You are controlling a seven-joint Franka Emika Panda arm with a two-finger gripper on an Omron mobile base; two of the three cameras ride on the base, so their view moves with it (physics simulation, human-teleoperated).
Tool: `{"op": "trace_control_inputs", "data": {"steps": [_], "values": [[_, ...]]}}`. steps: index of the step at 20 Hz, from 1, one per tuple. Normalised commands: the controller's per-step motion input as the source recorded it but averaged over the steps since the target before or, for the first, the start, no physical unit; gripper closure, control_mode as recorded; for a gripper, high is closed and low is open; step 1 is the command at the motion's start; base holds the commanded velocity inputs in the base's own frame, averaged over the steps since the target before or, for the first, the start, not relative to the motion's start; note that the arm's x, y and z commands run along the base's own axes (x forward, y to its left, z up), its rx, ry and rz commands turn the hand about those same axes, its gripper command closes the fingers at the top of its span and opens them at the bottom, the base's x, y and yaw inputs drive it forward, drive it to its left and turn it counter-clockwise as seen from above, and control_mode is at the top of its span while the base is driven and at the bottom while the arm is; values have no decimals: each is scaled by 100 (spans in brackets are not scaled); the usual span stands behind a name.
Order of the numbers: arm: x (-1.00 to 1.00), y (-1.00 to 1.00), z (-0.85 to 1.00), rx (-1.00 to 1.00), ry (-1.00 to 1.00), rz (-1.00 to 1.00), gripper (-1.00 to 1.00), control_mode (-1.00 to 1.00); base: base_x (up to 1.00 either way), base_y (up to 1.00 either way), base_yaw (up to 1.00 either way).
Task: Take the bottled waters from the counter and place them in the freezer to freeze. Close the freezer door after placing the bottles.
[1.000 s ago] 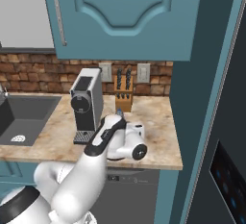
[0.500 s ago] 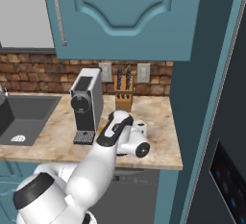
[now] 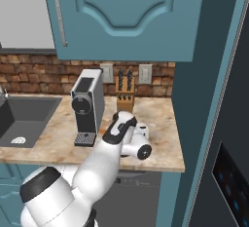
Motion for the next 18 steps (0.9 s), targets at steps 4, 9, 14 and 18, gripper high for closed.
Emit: {"op": "trace_control_inputs", "data": {"steps": [4,9,14,18], "values": [[26,0,-25,0,1,0,-100,-100,0,0,0],[14,0,-17,0,0,0,-100,-100,0,0,0],[27,0,-7,0,0,0,-100,-100,0,0,0],[31,0,0,0,0,0,-100,-100,0,0,0]]}}
